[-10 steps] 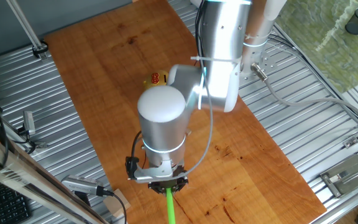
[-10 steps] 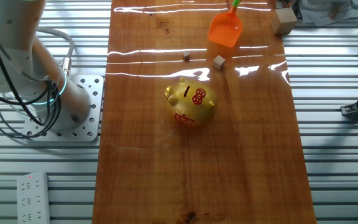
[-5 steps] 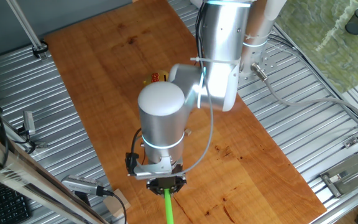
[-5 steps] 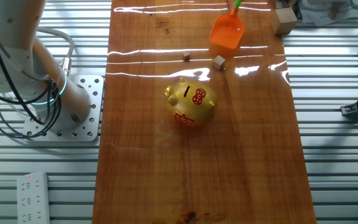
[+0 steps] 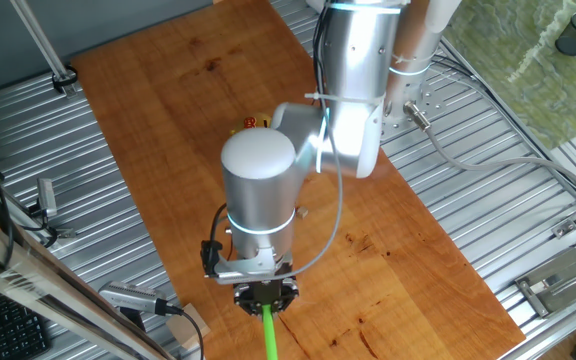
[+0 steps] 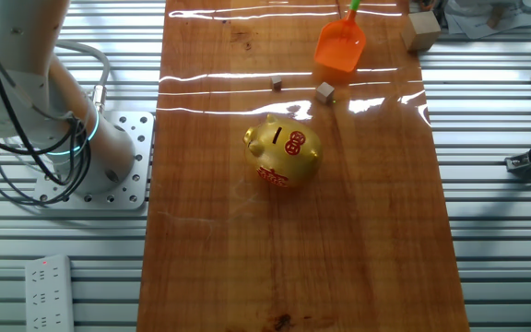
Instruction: Use a shovel to scoop up an object
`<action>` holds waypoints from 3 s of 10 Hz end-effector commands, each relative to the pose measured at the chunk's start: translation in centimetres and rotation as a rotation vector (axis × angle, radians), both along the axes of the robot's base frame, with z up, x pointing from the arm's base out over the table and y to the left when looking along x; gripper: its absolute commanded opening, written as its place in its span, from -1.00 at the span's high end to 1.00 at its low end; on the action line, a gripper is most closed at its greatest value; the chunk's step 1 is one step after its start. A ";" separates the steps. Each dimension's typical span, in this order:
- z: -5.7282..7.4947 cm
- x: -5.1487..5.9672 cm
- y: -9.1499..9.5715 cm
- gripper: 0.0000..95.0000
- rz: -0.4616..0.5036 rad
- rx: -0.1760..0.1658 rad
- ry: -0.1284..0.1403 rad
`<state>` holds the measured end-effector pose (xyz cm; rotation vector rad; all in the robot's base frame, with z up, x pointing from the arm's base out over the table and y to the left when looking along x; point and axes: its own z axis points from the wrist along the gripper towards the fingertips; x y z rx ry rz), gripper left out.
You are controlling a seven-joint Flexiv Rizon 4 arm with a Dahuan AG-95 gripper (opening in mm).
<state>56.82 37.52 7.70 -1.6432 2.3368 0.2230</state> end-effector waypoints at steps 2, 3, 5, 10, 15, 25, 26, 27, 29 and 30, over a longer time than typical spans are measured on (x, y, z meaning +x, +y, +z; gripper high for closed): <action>0.5 0.5 -0.1 1.00 0.020 0.027 -0.008; 0.7 0.6 -0.3 1.00 0.021 0.031 -0.009; 0.8 0.7 -0.7 1.00 0.017 0.043 -0.013; 1.0 0.7 -1.4 1.00 0.009 0.093 -0.030; 1.0 0.7 -1.6 1.00 0.003 0.130 -0.038; 0.0 -0.1 -2.7 1.00 0.003 0.135 -0.044; -0.1 -0.2 -2.8 1.00 0.005 0.135 -0.045; -0.2 -0.2 -2.9 1.00 0.004 0.136 -0.047; -0.2 -0.3 -2.9 1.00 0.002 0.137 -0.047; -0.3 -0.3 -3.0 1.00 0.002 0.140 -0.049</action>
